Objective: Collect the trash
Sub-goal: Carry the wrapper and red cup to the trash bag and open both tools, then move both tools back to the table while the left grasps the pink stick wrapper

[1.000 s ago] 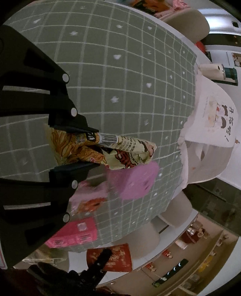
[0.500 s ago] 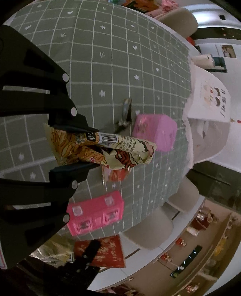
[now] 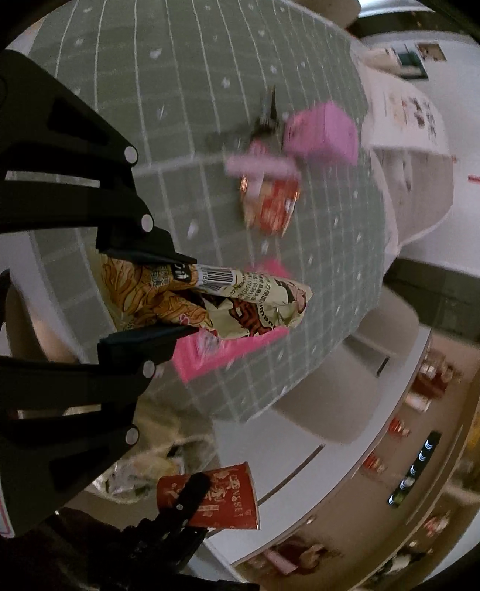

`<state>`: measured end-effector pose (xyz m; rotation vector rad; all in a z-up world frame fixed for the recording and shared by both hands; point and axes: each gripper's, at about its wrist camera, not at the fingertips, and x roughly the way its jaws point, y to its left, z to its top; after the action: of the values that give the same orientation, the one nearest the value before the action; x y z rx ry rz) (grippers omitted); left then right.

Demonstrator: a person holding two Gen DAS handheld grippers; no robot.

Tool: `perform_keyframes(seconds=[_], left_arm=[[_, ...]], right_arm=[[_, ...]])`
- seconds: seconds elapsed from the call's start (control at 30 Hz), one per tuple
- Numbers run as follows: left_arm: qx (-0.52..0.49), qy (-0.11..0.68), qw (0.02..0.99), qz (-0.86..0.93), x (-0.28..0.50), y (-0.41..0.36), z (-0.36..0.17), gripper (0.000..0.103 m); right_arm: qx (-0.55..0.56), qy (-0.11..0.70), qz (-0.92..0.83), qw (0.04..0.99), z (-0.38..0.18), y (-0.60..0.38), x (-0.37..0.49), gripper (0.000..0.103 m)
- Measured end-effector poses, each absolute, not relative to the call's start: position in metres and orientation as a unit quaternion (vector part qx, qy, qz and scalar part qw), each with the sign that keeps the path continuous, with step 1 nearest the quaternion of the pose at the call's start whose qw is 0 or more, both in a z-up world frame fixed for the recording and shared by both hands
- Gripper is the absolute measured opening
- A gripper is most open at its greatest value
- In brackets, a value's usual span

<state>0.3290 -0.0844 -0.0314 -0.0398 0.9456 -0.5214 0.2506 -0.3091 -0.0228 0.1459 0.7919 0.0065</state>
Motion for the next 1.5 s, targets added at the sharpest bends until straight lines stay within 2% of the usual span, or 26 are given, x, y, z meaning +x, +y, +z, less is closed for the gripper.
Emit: perform_keyframes(seconds=[0.63,0.83,0.9,1.1,1.27,1.5], left_arm=[[0.016,0.478,0.773,-0.417,0.273,-0.267,-0.058,0.029],[0.022,0.500,0.744,-0.443,0.266,-0.295,-0.075,0.045],[0.018,0.504,0.743,-0.440,0.267,-0.292,-0.078,0.049],[-0.003,0.494,0.772,-0.399,0.278,-0.255,-0.070,0.049],[-0.052,0.493,0.805,-0.326,0.305,-0.195,-0.067,0.049],[-0.104,0.478,0.842,-0.225,0.326,-0.097,-0.064,0.049]], right_arm=[[0.105,0.380,-0.134,0.909,-0.031,-0.439,0.150,0.053],[0.117,0.381,-0.142,0.906,-0.037,-0.444,0.140,0.053],[0.119,0.383,-0.137,0.906,-0.039,-0.442,0.141,0.053],[0.134,0.390,-0.100,0.906,-0.052,-0.430,0.163,0.053],[0.153,0.407,-0.061,0.899,-0.081,-0.410,0.204,0.053],[0.153,0.508,-0.052,0.846,-0.147,-0.388,0.244,0.053]])
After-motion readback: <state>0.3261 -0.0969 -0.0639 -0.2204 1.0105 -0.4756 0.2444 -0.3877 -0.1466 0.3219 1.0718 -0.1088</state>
